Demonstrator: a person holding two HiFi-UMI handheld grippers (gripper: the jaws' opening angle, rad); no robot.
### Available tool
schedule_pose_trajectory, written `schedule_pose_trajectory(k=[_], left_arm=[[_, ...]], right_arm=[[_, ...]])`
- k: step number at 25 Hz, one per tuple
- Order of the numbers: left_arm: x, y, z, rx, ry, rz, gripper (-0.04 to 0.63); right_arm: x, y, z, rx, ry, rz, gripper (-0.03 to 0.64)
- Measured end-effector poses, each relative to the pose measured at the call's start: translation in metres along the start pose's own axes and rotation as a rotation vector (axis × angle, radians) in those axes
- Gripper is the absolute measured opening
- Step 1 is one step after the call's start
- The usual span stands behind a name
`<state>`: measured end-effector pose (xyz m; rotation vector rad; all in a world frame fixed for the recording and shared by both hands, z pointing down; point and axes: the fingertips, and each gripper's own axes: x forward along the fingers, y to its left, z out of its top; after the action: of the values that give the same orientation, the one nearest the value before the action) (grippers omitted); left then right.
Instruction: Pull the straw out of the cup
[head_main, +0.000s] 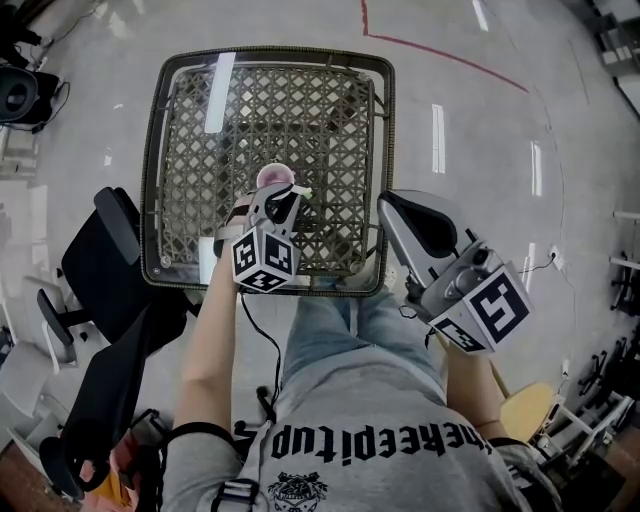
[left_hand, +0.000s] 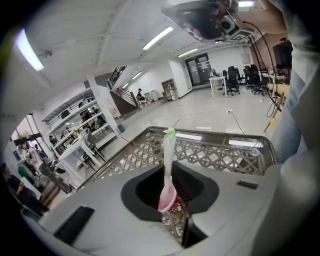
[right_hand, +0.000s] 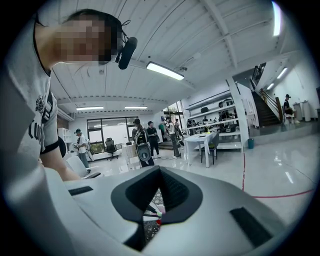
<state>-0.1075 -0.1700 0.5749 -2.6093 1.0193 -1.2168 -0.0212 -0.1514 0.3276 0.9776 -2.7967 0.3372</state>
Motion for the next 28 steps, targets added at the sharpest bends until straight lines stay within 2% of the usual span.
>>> schedule_pose_trajectory(k=[5, 16, 24, 28], left_arm=[[-0.003, 0.007, 0.003, -0.045, -0.015, 0.037, 0.09], [-0.032, 0.031, 0.018, -0.233, -0.082, 0.134, 0.087], [-0.065, 0.043, 0.038, -0.367, -0.152, 0.228, 0.087], [-0.086, 0.044, 0.05, -0.403, -0.18, 0.277, 0.086]], right_arm=[[-0.002, -0.002, 0.001, -0.001, -0.006, 0.009, 0.002], [-0.003, 0.007, 0.012, -0.02, -0.024, 0.066, 0.002], [-0.001, 0.016, 0.021, -0.039, -0.038, 0.153, 0.002], [-0.001, 0.022, 0.026, -0.045, -0.043, 0.197, 0.002]])
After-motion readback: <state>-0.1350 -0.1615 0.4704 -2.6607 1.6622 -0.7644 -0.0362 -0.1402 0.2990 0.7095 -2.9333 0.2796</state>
